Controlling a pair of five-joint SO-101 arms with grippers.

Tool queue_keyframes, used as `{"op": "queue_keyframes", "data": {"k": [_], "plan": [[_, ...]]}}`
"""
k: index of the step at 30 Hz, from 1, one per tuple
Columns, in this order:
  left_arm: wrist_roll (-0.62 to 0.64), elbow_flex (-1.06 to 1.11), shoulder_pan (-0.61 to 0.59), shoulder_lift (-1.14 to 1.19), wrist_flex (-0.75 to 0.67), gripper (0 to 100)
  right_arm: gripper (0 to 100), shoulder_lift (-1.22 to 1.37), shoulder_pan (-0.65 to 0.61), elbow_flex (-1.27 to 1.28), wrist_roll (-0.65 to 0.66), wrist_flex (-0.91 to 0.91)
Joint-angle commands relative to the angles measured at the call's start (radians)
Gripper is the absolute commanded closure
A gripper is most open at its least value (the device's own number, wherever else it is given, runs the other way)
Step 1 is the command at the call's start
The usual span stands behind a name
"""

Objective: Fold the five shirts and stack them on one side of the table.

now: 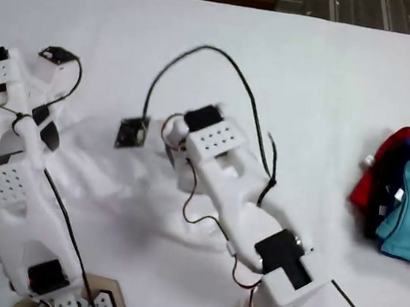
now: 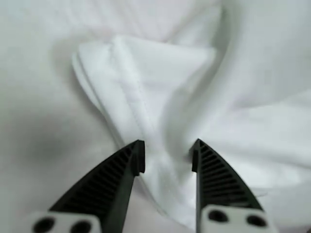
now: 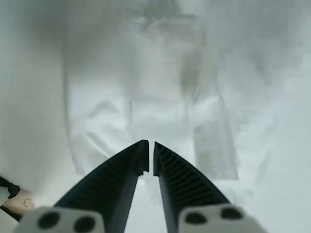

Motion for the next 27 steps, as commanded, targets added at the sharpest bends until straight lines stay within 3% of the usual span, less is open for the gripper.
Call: {"op": "queue_keyframes", "data": {"k": [1,14,27], "plan": [[-0.021,-0.002,-0.008,-0.005,0.0,82,97.7,-0.058,0.027,0.075,0.008,-0.084],[-0.025,-0.002,-0.003,-0.005,0.002,82,97.7,0.051,0.124,0.077,0.026,-0.3],[-0.026,-0.002,-0.006,-0.005,0.003,82,97.7,0.134,0.14,-0.141,0.023,-0.242]]}}
